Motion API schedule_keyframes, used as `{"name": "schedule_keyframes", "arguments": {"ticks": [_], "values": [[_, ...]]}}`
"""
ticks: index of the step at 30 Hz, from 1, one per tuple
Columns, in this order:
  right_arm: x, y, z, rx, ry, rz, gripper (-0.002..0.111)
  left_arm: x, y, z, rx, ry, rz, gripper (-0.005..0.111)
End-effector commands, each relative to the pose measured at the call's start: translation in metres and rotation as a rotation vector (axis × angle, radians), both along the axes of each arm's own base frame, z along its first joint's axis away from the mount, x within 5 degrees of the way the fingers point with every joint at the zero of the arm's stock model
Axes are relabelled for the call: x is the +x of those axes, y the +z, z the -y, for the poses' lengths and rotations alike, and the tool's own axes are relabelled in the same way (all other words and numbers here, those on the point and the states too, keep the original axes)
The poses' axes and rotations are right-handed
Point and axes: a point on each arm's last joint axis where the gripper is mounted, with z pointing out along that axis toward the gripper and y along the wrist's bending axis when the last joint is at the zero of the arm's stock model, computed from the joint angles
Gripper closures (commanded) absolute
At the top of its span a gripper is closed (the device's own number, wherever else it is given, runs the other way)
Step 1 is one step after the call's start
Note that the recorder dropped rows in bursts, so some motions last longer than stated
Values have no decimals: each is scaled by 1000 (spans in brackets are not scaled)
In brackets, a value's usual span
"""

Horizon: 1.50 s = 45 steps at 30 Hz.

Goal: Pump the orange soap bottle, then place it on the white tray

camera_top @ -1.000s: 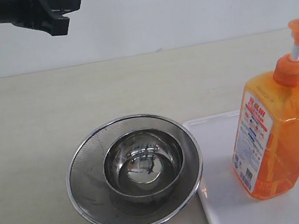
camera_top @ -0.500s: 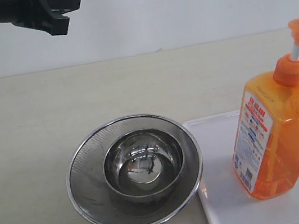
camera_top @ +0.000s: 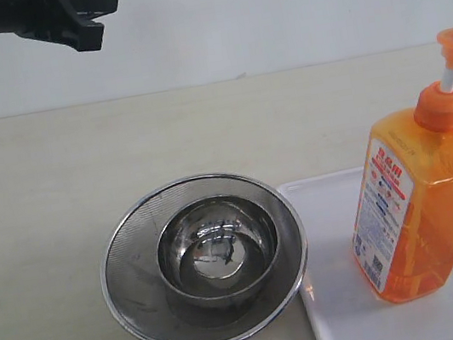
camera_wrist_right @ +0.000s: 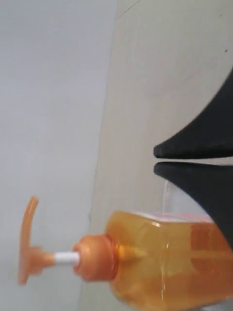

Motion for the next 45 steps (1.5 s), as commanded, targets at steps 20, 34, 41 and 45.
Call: {"name": "schedule_keyframes", "arguments": {"ticks": [20,34,41,45], "values": [[8,-49,13,51,-199,-119,108,-1,5,-1,-14,7,7,102],[7,-49,13,62,-199,-124,108,-1,5,-1,-14,9,7,102],[8,-49,11,55,-161,-124,108,-1,5,-1,-14,8,7,102],[8,-49,11,56,-161,-125,108,-1,5,-1,-14,8,7,102]]}}
